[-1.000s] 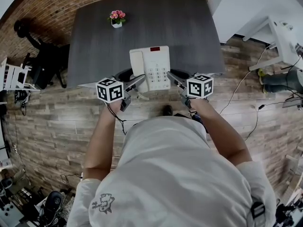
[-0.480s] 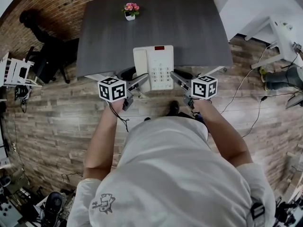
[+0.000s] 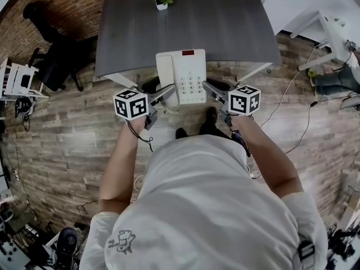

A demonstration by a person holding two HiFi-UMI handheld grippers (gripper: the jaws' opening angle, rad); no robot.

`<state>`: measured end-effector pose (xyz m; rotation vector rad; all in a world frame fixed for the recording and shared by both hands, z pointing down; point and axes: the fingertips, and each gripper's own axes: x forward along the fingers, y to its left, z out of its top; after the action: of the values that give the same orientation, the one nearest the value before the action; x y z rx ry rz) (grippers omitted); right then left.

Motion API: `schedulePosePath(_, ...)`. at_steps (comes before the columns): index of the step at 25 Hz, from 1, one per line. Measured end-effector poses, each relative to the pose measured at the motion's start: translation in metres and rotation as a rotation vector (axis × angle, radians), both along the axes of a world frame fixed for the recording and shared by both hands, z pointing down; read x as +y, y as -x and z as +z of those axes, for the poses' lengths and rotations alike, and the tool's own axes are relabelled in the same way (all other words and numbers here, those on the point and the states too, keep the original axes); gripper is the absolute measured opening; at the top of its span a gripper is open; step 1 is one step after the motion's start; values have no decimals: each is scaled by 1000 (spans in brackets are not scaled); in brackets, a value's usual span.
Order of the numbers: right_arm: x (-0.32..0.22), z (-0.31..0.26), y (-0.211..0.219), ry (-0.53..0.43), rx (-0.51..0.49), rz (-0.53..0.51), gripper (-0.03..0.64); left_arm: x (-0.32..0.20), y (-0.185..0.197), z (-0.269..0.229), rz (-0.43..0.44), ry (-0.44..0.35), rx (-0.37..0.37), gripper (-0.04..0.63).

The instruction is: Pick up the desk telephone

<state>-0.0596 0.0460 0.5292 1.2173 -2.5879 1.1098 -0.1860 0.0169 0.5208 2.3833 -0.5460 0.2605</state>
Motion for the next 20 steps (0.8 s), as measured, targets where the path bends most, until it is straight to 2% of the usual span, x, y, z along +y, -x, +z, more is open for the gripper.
schedulePosePath(9,32,8,14,22,13,8,71,28,12,7,19,17,-9,324)
schedulePosePath(20,34,14,14,29,-10,6,71,29,12,12,12,34,-16,322)
